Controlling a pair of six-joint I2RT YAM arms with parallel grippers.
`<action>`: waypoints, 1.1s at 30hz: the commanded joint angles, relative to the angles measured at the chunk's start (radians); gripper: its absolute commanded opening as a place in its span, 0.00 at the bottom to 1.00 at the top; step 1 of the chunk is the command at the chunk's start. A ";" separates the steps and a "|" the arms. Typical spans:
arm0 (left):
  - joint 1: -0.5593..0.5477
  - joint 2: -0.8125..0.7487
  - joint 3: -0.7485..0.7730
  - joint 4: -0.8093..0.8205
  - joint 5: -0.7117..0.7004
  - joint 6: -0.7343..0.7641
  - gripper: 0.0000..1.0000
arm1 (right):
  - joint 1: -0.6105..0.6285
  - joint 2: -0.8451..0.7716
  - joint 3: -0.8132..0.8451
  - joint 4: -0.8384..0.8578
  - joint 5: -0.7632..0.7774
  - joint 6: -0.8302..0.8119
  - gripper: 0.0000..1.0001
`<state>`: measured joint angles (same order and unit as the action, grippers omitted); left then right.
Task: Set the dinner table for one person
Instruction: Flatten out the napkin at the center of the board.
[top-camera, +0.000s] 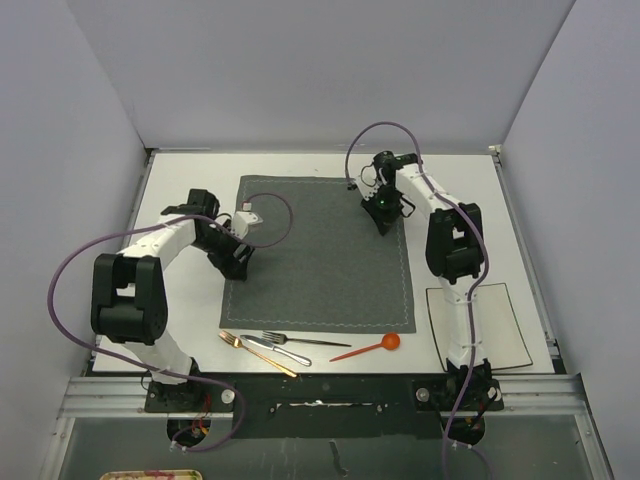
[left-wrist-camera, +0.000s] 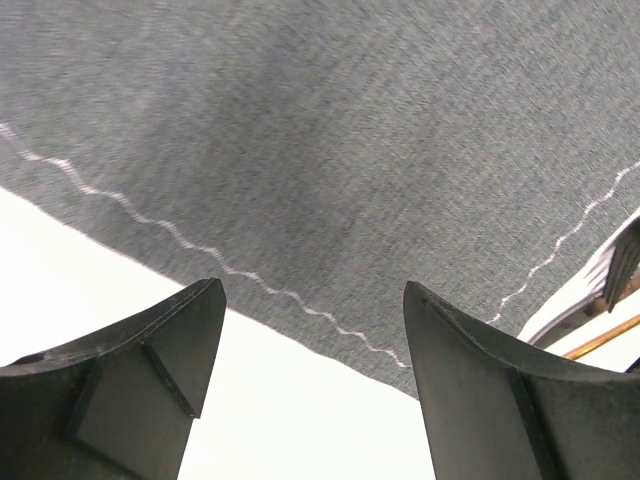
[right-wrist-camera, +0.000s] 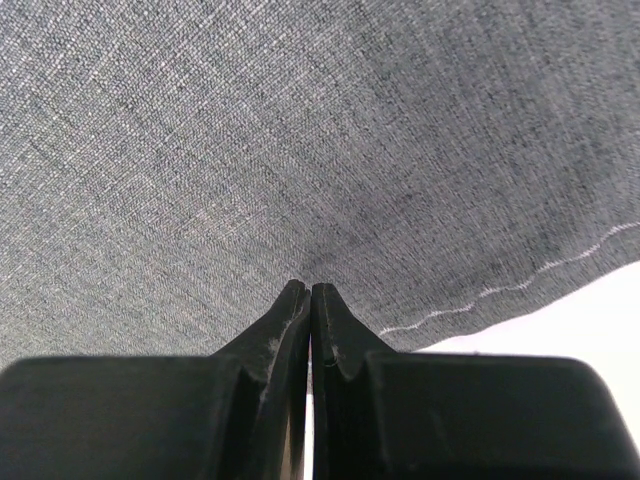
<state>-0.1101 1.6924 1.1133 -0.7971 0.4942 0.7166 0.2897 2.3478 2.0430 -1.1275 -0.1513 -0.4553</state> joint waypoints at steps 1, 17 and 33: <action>0.030 -0.084 0.038 0.085 -0.013 -0.039 0.71 | 0.008 0.006 0.045 0.009 -0.018 0.012 0.00; 0.052 -0.112 0.015 0.113 -0.052 -0.046 0.71 | 0.008 0.059 0.141 0.016 0.004 0.010 0.00; 0.088 -0.157 -0.020 0.209 -0.087 -0.079 0.71 | 0.014 0.114 0.181 0.025 0.008 0.020 0.00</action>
<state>-0.0357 1.5940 1.0954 -0.6655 0.4145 0.6594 0.2958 2.4485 2.1746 -1.1141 -0.1486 -0.4438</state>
